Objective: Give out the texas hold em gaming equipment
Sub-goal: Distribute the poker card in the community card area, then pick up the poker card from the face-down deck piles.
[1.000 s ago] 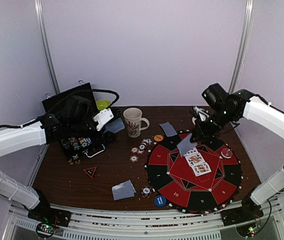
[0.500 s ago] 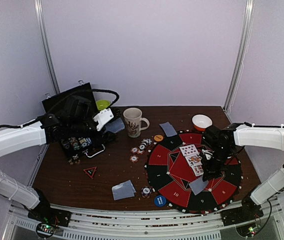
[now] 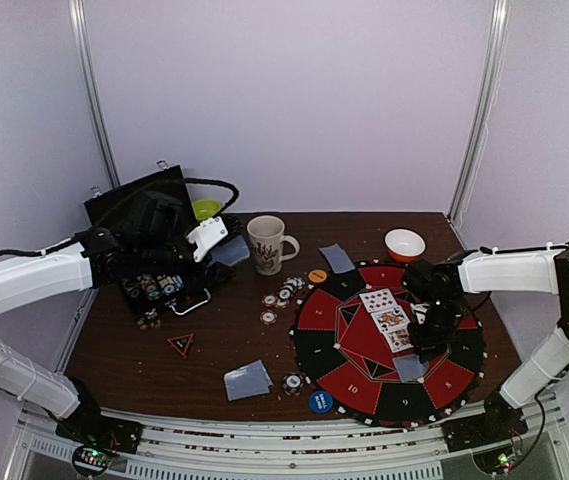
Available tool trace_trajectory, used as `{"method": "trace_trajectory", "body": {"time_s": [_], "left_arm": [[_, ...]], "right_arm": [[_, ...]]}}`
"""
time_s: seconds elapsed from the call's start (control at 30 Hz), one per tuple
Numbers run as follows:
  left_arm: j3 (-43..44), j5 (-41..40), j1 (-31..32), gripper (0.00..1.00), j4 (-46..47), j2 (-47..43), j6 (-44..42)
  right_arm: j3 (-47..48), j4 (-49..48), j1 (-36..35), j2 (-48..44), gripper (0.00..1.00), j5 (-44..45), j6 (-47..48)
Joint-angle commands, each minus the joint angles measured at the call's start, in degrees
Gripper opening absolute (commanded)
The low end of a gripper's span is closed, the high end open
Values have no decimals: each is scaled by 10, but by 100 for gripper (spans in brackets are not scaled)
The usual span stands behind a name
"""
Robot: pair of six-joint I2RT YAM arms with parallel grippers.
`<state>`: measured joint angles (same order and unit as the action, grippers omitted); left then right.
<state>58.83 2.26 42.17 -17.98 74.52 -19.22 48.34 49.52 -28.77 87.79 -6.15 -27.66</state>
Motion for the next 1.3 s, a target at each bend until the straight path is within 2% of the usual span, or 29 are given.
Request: {"method": "trace_trajectory", "body": {"time_s": [0.0, 0.53, 0.6, 0.83, 1.03, 1.1, 1.17, 1.2, 1.27], "left_arm": [[1, -1, 2, 52, 31, -10, -5], [1, -2, 1, 52, 31, -11, -5], [1, -1, 1, 52, 30, -12, -5], [1, 0, 1, 52, 30, -12, -5], [1, 2, 1, 52, 31, -12, -5], [1, 3, 1, 52, 30, -12, -5], [1, 3, 1, 52, 30, -13, -5], [1, 4, 1, 52, 30, -12, -5], [2, 7, 2, 52, 31, -12, -5]], "right_arm": [[0, -2, 9, 11, 0, 36, -1], [14, -7, 11, 20, 1, 34, 13], [19, 0, 11, 18, 11, 45, 17], [48, 39, 11, 23, 31, 88, 25], [99, 120, 10, 12, 39, 146, 10], [147, 138, 6, -3, 42, 152, 15], [206, 125, -7, -22, 45, 121, 37], [235, 102, -16, -31, 47, 78, 56], [266, 0, -36, -54, 53, -67, 80]]}}
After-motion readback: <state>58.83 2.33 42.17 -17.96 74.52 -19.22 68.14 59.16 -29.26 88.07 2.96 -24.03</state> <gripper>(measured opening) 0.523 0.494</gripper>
